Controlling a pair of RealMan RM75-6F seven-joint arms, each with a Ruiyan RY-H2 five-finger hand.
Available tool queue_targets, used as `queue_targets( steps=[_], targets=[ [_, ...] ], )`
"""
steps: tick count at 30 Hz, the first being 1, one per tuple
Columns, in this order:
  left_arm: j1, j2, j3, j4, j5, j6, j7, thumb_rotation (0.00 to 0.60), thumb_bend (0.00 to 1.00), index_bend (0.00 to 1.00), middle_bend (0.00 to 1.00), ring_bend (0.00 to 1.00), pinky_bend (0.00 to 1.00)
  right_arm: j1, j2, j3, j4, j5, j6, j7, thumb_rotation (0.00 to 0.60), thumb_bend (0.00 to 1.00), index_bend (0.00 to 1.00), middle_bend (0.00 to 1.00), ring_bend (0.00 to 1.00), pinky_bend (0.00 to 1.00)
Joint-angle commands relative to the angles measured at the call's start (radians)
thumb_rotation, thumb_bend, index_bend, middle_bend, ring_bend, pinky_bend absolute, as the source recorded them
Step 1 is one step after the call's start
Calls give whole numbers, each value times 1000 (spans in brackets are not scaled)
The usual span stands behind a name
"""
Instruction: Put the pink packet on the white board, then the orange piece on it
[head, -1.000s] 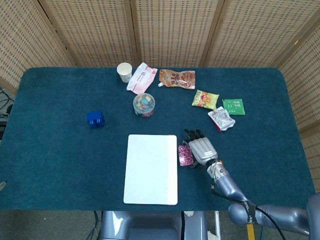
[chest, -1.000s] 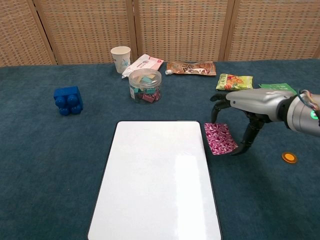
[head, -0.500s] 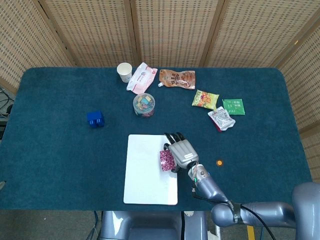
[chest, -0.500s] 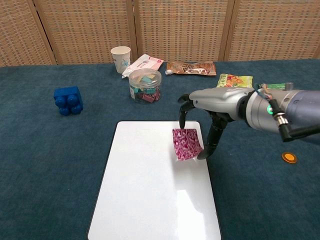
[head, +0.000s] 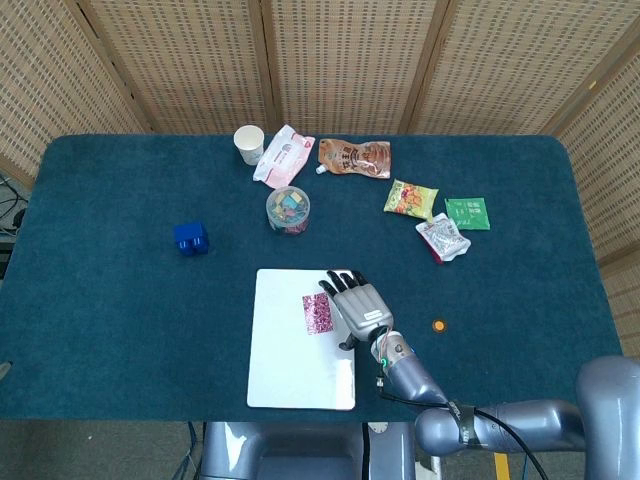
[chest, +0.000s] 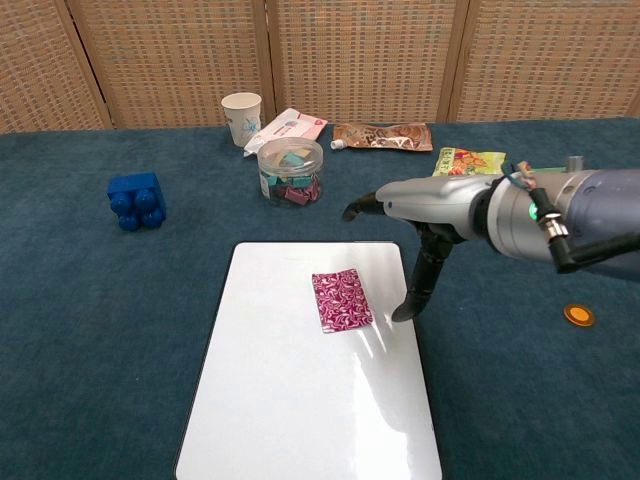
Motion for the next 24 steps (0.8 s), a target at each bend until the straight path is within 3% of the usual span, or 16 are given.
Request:
queue_targets(
  steps=[1,4,9,11,14,24],
  targets=[
    [0,0,0,-2,2,3,3,589,0,0,0,0,0,-27,58,-24,-21,-47,5,29,600,0,0,0,0,0],
    [2,-1,1,-4,4,6,6,590,0,0,0,0,0,-51,91,-53,-5,-100,-3,57,600,0,25,0,0,0],
    [2,-1,2,-9,9,8,12,589,0,0,0,0,0,-118,120,-130,87,-222,-22,134,600,25,305,0,0,0],
    [1,-2,3,-10,11,9,16,588,0,0,0,0,0,-155,120,-160,144,-297,-32,194,600,88,390,0,0,0],
    [0,-5,5,-11,13,8,23,590,0,0,0,0,0,-199,117,-193,218,-389,-46,277,600,148,419,0,0,0],
    [1,-11,9,-17,17,11,42,589,0,0,0,0,0,-303,105,-244,403,-612,-54,504,600,186,429,0,0,0]
  ],
)
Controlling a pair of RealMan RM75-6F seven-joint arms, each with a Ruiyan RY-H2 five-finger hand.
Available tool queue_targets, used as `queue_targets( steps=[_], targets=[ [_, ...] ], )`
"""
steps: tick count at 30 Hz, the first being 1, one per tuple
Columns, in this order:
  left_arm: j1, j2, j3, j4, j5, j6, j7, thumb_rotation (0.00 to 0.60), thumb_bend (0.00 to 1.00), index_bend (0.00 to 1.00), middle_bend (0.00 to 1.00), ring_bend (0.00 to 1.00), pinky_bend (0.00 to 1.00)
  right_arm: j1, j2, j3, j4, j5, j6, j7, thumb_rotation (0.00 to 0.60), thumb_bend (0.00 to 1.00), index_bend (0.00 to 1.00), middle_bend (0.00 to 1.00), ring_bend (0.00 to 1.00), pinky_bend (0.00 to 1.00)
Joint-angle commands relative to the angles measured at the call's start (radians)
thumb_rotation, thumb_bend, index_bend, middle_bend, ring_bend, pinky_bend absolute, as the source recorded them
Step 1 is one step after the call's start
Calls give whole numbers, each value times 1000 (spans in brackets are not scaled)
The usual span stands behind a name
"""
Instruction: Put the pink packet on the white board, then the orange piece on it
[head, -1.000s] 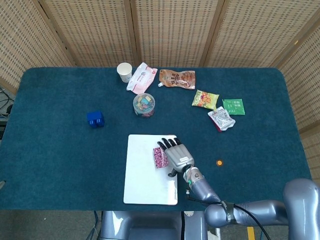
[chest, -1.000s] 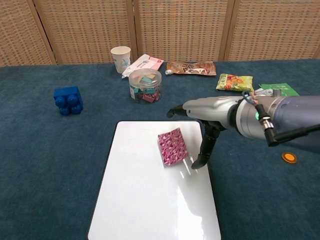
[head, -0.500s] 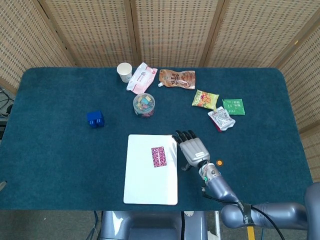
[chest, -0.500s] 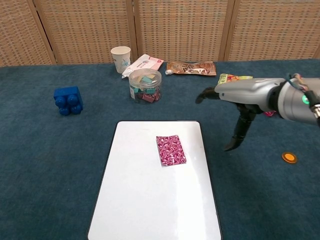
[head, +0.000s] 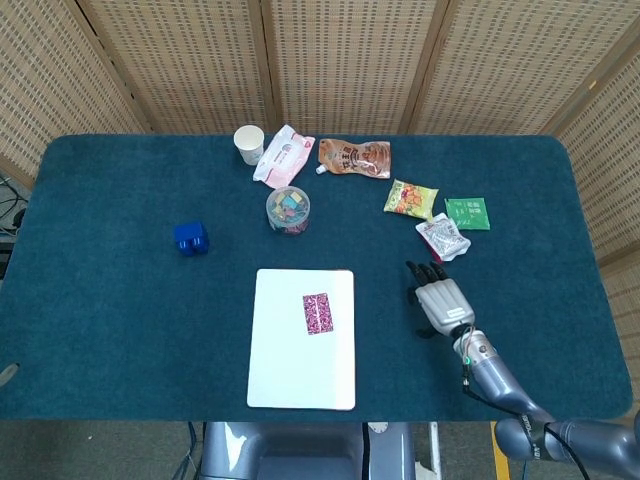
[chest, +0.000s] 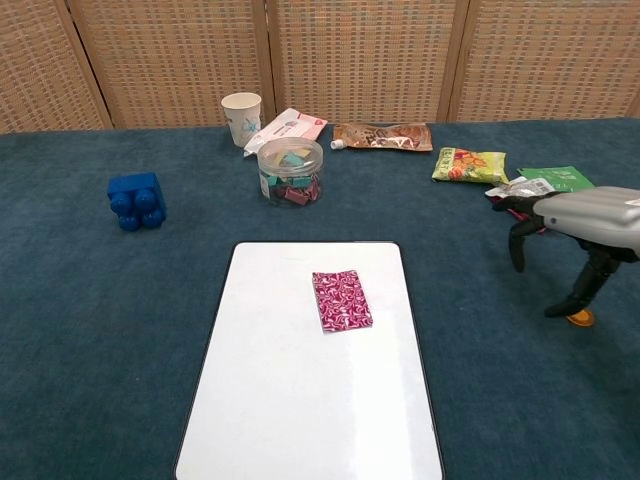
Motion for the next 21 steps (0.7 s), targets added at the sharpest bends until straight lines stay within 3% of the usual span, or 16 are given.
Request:
queue_targets(
  steps=[1,11,21],
  targets=[
    [-1,-2,1,-1,1,0,4,589,0,0,0,0,0,-40,-1,-20,53,-66,-9,66,600,200,429,0,0,0],
    [-1,-5,2,-3,2,1,13,589,0,0,0,0,0,-80,4,-28,100,-142,-22,132,600,303,429,0,0,0],
    [-1,-8,3,-7,4,4,21,588,0,0,0,0,0,-101,2,-18,129,-183,-44,167,600,337,429,0,0,0]
  ],
)
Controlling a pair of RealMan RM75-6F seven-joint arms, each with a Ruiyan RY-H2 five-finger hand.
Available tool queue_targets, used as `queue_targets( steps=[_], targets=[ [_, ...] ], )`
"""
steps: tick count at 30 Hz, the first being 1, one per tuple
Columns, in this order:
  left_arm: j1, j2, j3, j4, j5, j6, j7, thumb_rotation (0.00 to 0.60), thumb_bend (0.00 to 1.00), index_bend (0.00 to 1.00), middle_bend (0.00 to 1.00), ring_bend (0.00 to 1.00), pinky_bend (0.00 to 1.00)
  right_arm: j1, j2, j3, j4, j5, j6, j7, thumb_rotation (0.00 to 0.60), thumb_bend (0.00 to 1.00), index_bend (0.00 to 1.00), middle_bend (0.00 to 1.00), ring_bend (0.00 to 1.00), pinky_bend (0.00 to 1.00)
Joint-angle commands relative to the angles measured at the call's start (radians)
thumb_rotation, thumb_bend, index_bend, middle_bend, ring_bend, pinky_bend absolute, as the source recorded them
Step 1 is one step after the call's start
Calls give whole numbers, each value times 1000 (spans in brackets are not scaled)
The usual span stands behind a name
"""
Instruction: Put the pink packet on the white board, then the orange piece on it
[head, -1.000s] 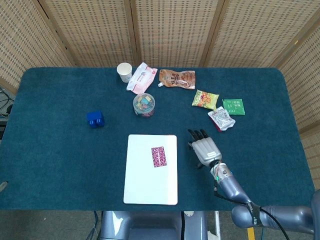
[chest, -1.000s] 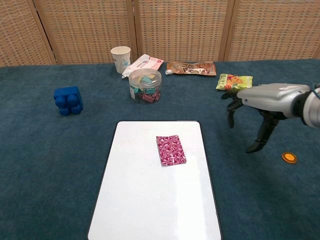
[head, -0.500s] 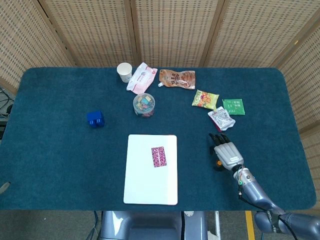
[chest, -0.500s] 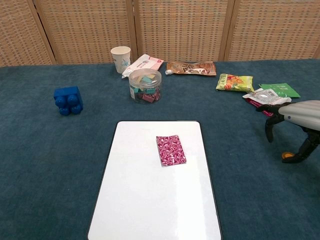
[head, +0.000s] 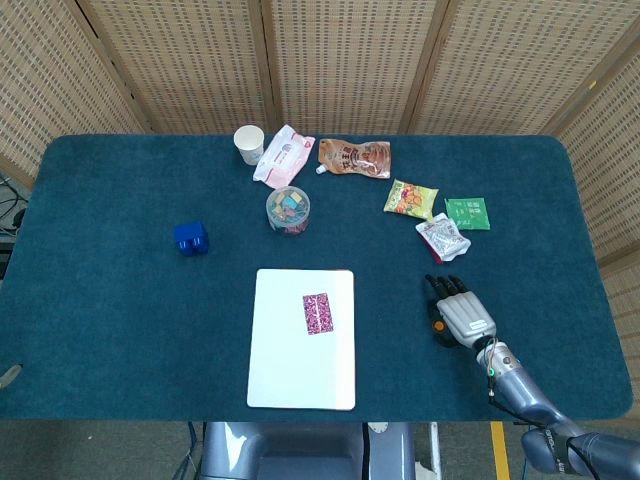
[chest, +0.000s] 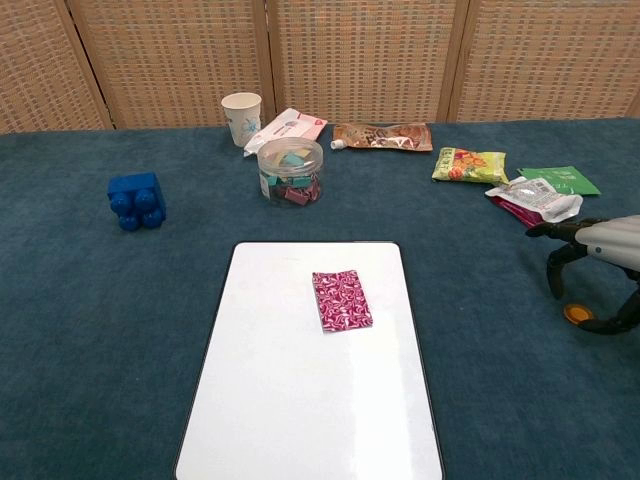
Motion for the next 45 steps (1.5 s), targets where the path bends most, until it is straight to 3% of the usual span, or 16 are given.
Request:
queue_targets(
  steps=[1,25,32,45],
  targets=[
    [0,0,0,0,0,0,1,589,0,0,0,0,0,-5,-2,6,6,-4,-8,8,600,337,428,0,0,0],
    [-3,-7,3,-3,-1,-4,15,588,0,0,0,0,0,-32,-37,34,87,-37,-57,42,600,337,431,0,0,0],
    [-4,-9,3,-5,0,-4,20,590,0,0,0,0,0,-38,-42,41,103,-48,-60,63,600,361,605,0,0,0],
    [-3,-8,2,-3,-3,-2,16,590,0,0,0,0,0,-44,-20,56,58,-105,-42,135,600,363,642,0,0,0]
  ],
)
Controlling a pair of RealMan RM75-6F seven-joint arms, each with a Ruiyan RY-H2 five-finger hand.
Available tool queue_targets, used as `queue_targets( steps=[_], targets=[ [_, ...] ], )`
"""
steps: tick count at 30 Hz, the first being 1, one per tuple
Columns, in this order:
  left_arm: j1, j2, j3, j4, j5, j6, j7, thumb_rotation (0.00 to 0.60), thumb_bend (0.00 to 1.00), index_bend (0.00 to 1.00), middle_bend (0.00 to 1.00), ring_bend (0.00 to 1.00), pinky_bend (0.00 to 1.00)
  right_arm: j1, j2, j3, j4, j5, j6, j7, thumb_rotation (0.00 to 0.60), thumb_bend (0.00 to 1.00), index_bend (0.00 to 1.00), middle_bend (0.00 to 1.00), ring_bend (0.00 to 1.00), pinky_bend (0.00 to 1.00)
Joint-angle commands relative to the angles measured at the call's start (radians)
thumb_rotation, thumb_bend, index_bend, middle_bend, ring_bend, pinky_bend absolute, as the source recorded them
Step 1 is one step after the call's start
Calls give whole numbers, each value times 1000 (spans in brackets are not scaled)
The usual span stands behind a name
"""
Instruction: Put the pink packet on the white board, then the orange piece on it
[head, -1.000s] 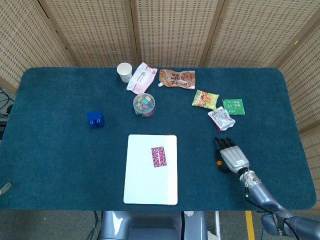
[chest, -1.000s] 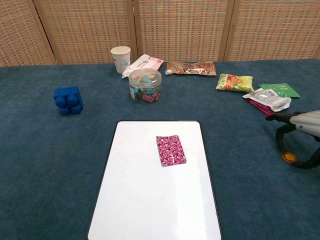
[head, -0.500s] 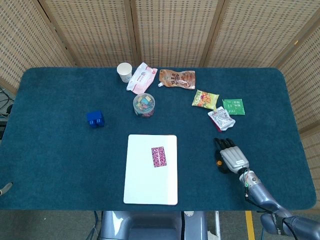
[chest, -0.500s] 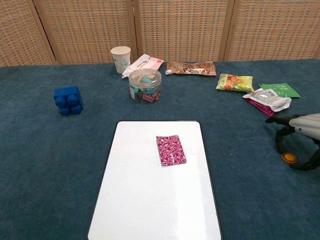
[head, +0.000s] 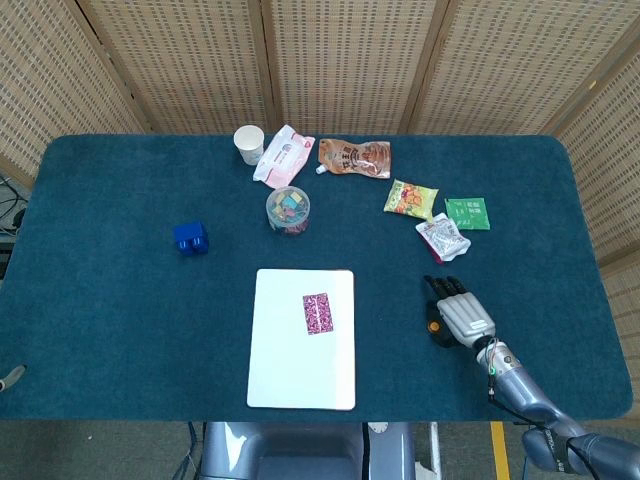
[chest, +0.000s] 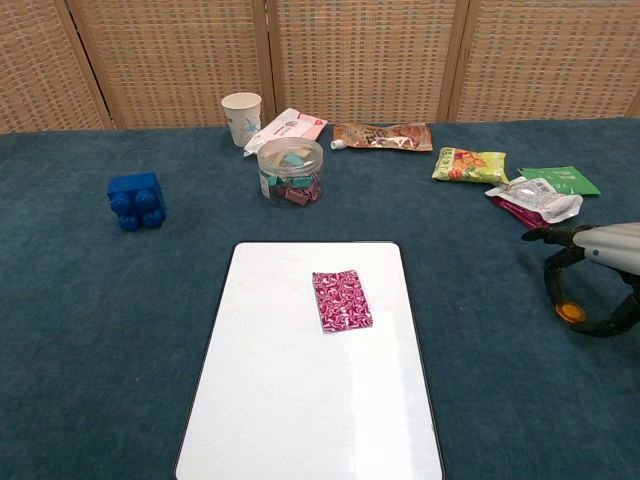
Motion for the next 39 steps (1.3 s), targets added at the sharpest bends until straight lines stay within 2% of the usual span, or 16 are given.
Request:
queue_targets(
  steps=[1,7,12,17,22,26,35,39],
  targets=[
    [0,0,0,1,0,-1,-1,589,0,0,0,0,0,1,8,6,-15,-8,1,7,600,363,642,0,0,0],
    [-1,0,1,0,3,-1,0,588,0,0,0,0,0,29,34,42,-92,-18,2,-12,600,363,642,0,0,0],
    [-1,0,1,-1,3,0,2,588,0,0,0,0,0,93,57,113,-217,25,-30,-114,600,363,642,0,0,0],
    [-2,1,-1,1,-2,-4,-5,588,0,0,0,0,0,178,41,186,-329,150,-83,-280,600,363,642,0,0,0],
    [-4,5,-6,7,-15,-14,-25,587,0,0,0,0,0,272,-33,213,-357,333,-102,-504,600,363,642,0,0,0],
    [-8,9,-7,12,-19,-27,-41,588,0,0,0,0,0,351,-115,225,-345,520,-67,-664,600,363,642,0,0,0],
    [-18,10,-9,29,-36,-58,-61,588,0,0,0,0,0,471,-257,224,-300,772,29,-857,600,363,642,0,0,0],
    [-20,10,-8,31,-34,-63,-65,589,0,0,0,0,0,505,-297,228,-282,836,67,-896,600,363,642,0,0,0]
  ],
)
